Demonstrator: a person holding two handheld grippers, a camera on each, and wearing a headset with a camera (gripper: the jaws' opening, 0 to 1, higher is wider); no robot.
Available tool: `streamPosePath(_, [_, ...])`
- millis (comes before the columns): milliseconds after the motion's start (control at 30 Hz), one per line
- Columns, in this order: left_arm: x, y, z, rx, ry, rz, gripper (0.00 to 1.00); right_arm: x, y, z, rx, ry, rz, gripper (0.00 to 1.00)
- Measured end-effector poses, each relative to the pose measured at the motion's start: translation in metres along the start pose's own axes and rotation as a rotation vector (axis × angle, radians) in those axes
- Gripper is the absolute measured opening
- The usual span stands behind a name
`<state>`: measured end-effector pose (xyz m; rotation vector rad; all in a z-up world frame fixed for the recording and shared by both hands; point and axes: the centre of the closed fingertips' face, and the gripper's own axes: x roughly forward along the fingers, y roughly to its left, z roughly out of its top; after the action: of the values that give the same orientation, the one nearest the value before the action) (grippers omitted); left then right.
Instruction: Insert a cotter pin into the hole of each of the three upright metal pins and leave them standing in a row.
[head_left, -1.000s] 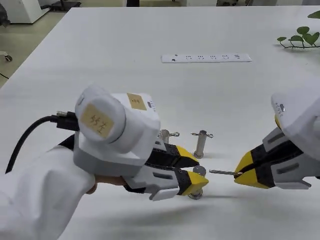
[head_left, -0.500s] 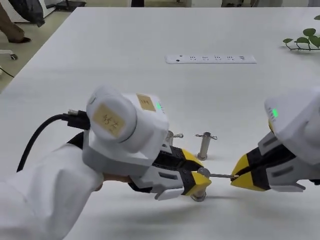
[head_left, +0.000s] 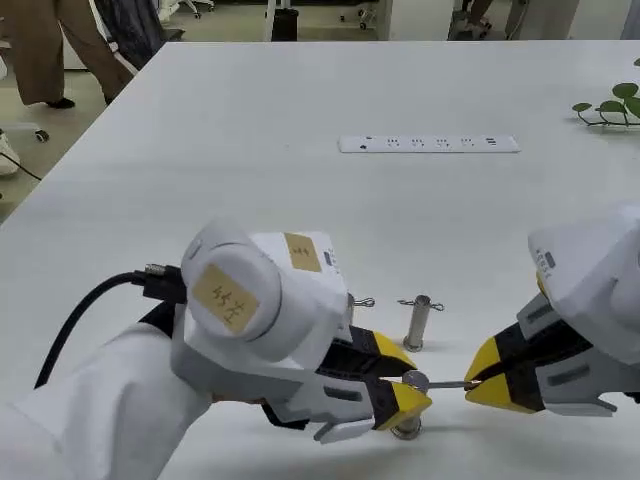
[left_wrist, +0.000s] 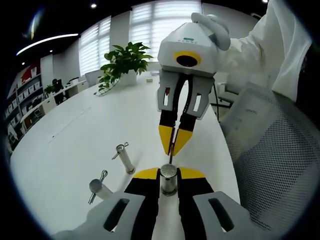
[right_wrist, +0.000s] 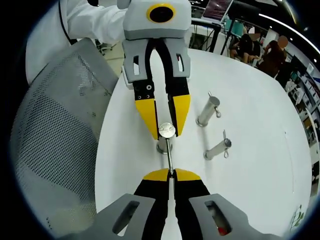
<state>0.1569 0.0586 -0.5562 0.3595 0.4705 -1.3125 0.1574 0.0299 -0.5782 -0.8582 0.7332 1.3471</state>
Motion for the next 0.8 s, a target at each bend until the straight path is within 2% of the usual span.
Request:
streamPosePath(167, [0.0006,0.0000,-0.0001,0.009,0.002,-0.007,0.10,0.0001,-0.0016,0.0008,-0.010,-0.003,0.000,0.00])
streamPosePath(267, [0.0010,-0.0003,0.0001,0.021,0.007,-0.013,0.10,0.0000,-0.0015,0.0006,-0.044,0.001,0.010,0.00])
streamPosePath(467, [0.0015,-0.0001,0.0003,0.047,0.027,-0.023,0.10,0.0001,-0.0023,0.0011,-0.068,0.001,0.024,0.00])
streamPosePath(667, [0.0018,0.0005,0.0009,0.059,0.041,-0.030,0.10,-0.0003,-0.0024,0.0014,-0.135,-0.019,0.033,0.00])
streamPosePath(733, [0.0019,0.0006,0.0009,0.057,0.042,-0.030,0.10,-0.0007,-0.0054,0.0028,-0.173,-0.024,0.014,0.00])
streamPosePath(800, [0.0020,0.0009,0.0011,0.054,0.042,-0.028,0.10,-0.0006,-0.0017,0.0055,-0.174,-0.042,0.033,0.00])
